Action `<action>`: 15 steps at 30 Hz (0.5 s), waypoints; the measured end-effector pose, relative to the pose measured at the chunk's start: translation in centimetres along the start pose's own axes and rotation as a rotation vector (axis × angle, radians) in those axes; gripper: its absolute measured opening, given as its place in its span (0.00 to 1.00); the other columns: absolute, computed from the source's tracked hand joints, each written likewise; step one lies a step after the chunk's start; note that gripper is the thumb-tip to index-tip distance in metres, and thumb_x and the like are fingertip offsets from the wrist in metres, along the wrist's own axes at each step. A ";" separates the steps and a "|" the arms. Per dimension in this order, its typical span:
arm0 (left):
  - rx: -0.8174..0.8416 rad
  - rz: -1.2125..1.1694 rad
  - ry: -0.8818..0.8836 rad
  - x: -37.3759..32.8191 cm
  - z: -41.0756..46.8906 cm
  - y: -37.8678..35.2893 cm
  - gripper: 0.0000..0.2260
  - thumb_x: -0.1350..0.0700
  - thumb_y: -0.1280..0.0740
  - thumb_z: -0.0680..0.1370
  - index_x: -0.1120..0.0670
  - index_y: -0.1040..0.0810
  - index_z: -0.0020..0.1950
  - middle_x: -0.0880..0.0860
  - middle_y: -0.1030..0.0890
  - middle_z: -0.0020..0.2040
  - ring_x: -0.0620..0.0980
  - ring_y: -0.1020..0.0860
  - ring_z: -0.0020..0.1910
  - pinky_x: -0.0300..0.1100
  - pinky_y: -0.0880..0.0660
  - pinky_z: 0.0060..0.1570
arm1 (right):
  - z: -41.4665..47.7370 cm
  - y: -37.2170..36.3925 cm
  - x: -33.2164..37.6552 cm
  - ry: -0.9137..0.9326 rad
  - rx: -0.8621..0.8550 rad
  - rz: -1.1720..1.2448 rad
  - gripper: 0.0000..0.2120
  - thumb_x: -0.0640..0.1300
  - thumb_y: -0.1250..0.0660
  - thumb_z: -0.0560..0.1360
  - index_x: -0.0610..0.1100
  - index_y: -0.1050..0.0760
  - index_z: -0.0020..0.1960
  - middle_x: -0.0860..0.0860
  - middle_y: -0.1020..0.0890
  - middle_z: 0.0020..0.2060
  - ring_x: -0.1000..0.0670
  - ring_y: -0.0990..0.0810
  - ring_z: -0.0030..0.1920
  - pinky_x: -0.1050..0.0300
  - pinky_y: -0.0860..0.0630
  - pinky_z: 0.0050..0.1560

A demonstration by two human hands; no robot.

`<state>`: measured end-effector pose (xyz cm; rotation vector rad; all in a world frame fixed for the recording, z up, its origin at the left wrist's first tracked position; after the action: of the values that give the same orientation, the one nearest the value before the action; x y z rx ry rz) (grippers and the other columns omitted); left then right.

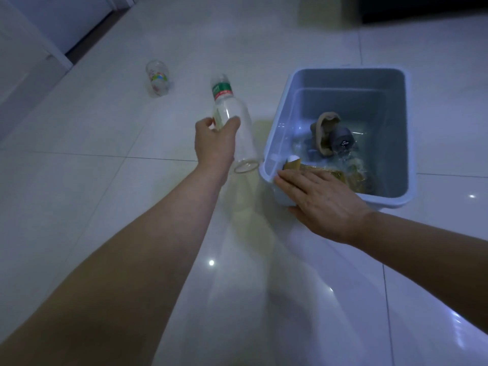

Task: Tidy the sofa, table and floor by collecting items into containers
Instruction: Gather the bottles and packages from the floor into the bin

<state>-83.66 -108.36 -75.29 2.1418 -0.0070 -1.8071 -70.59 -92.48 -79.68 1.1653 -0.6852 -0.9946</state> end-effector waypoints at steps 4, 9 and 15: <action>0.124 -0.103 -0.029 -2.8 -1.7 -3.4 0.24 0.49 0.29 0.70 0.53 0.31 0.63 0.48 0.24 0.48 0.52 0.21 0.51 0.47 0.23 0.48 | -0.5 0.6 -0.8 -0.032 -0.006 0.008 0.23 0.52 0.40 0.73 0.42 0.25 0.64 0.46 0.20 0.60 0.45 0.20 0.58 0.52 0.30 0.61; 0.168 0.162 -0.123 -4.0 -3.2 -7.2 0.25 0.47 0.31 0.73 0.56 0.32 0.66 0.50 0.25 0.51 0.50 0.24 0.47 0.41 0.28 0.46 | -1.6 1.3 -2.2 -0.076 0.029 0.051 0.23 0.53 0.46 0.74 0.45 0.24 0.62 0.47 0.19 0.59 0.46 0.18 0.55 0.54 0.23 0.50; 0.182 0.447 -0.108 -1.4 -3.5 -8.9 0.29 0.46 0.35 0.76 0.59 0.36 0.72 0.58 0.30 0.69 0.59 0.31 0.68 0.51 0.30 0.65 | -3.4 1.9 -4.3 -0.111 0.063 0.033 0.22 0.53 0.47 0.74 0.47 0.23 0.61 0.49 0.18 0.55 0.46 0.18 0.52 0.53 0.23 0.47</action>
<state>-82.42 -98.74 -75.74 1.9498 -0.6456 -1.6972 -68.99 -87.05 -78.55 1.1562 -0.8265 -1.0219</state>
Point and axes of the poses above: each hand's wrist, its own z-axis towards the middle knuckle, its own y-axis out of the back of the hand, x = y × z, the point moved 4 cm from there along z, towards the middle knuckle
